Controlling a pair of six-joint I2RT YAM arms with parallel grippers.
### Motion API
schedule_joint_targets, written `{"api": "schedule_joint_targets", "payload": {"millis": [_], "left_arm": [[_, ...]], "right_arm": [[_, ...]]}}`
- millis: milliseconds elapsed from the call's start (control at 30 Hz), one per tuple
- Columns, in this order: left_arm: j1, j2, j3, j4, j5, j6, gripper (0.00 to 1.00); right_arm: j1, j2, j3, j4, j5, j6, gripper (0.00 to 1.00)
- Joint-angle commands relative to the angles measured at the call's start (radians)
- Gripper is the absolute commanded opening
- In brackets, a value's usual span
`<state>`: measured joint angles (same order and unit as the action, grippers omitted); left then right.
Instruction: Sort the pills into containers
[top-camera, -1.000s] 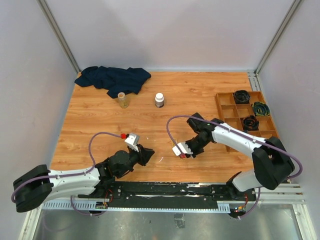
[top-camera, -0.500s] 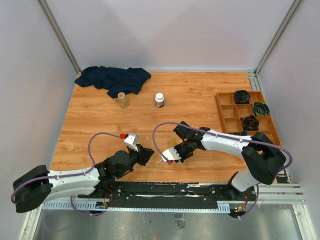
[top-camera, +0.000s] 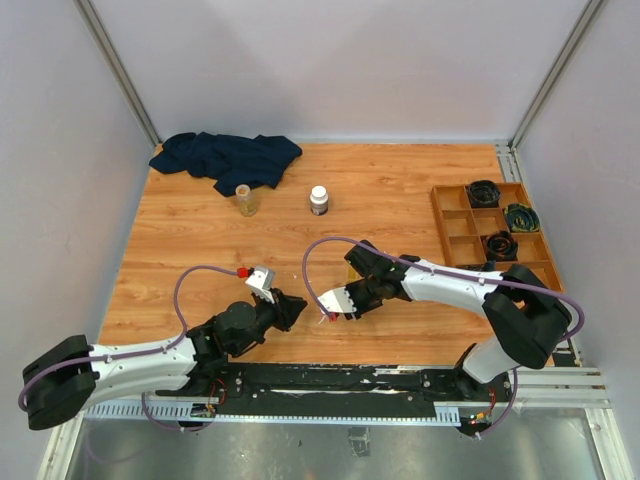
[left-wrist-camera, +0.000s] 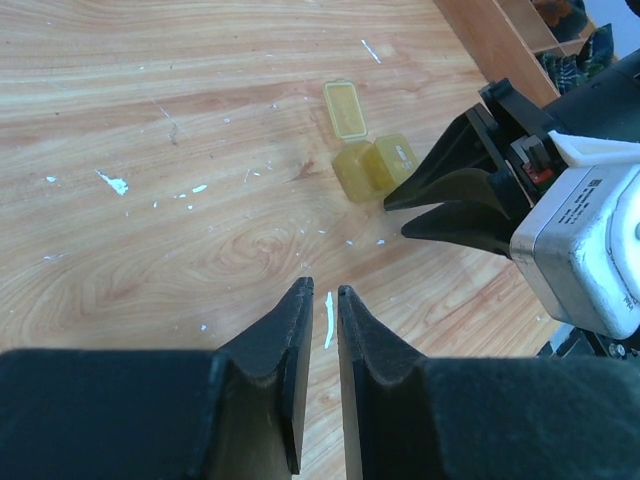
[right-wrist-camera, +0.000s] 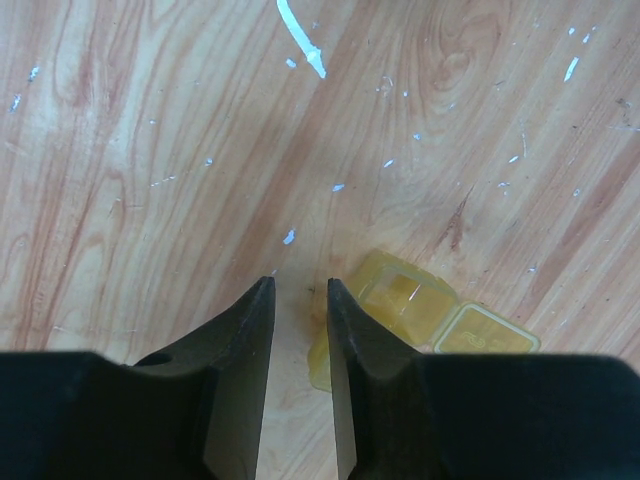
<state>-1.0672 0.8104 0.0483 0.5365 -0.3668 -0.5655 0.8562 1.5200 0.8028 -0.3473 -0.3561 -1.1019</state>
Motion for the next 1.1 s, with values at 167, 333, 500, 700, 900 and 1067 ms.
{"api": "schedule_joint_targets", "payload": {"millis": [167, 333, 500, 700, 900, 1067], "left_arm": [[0.006, -0.039, -0.006, -0.008, 0.002, 0.017, 0.35], [0.016, -0.045, 0.009, 0.034, 0.034, 0.064, 0.54], [0.150, -0.001, 0.049, 0.125, 0.207, 0.096, 0.70], [0.415, 0.190, 0.198, 0.183, 0.445, 0.058, 0.85], [0.512, 0.487, 0.558, -0.031, 0.444, 0.133, 0.88], [0.513, 0.739, 0.910, -0.334, 0.232, 0.242, 0.88]], "right_arm": [[-0.030, -0.112, 0.027, -0.144, -0.171, 0.024, 0.29], [-0.108, -0.167, 0.133, -0.282, -0.253, 0.083, 0.34], [-0.224, -0.183, 0.263, -0.378, -0.310, 0.169, 0.41], [-0.413, -0.286, 0.267, -0.327, -0.426, 0.262, 0.57], [-0.506, -0.356, 0.296, -0.241, -0.524, 0.424, 0.85], [-0.519, -0.336, 0.349, -0.260, -0.650, 0.533, 0.86]]}}
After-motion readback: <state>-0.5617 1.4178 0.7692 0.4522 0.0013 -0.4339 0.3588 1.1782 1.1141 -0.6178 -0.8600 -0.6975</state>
